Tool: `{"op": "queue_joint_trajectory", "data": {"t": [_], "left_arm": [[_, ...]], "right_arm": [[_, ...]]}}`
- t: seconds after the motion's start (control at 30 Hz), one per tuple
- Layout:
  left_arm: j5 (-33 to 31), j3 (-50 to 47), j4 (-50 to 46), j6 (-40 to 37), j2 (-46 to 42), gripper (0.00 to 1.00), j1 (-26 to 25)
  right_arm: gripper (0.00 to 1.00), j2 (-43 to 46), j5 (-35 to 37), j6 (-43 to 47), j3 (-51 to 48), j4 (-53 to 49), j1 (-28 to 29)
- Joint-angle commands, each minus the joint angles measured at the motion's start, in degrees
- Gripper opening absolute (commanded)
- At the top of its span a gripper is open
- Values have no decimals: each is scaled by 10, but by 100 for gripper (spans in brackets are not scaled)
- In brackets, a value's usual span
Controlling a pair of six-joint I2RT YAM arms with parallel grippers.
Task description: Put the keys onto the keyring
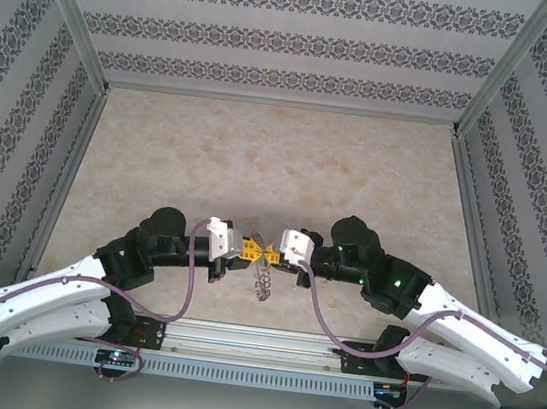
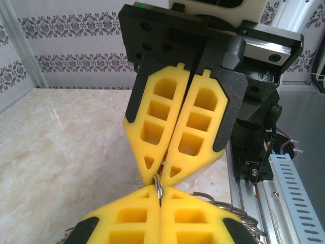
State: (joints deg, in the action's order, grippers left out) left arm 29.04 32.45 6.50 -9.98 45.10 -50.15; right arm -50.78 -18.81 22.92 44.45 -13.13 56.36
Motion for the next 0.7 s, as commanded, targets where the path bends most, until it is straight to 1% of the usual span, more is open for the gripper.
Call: {"op": "queue_joint_trajectory", "data": {"t": [0.0, 0.07, 0.23, 0.37, 0.57, 0.67], "left_arm": [[26, 7, 41, 6, -7, 0, 3], [20, 11, 31, 1, -3, 0, 3], [-29, 31, -24, -22, 23, 0, 2], [-61, 44, -46, -31, 38, 10, 2], [-85, 65, -70, -42, 59, 13, 2], [-98, 70, -74, -40, 68, 16, 2]], "right_arm": [[0, -2, -15, 2, 1, 11, -6], [0, -1, -14, 4, 1, 12, -6], [0, -11, -6, 17, 11, 2, -6], [0, -20, 11, 25, 17, -5, -5], [0, -29, 40, 38, 27, -15, 8], [0, -29, 49, 39, 26, -14, 14]]}}
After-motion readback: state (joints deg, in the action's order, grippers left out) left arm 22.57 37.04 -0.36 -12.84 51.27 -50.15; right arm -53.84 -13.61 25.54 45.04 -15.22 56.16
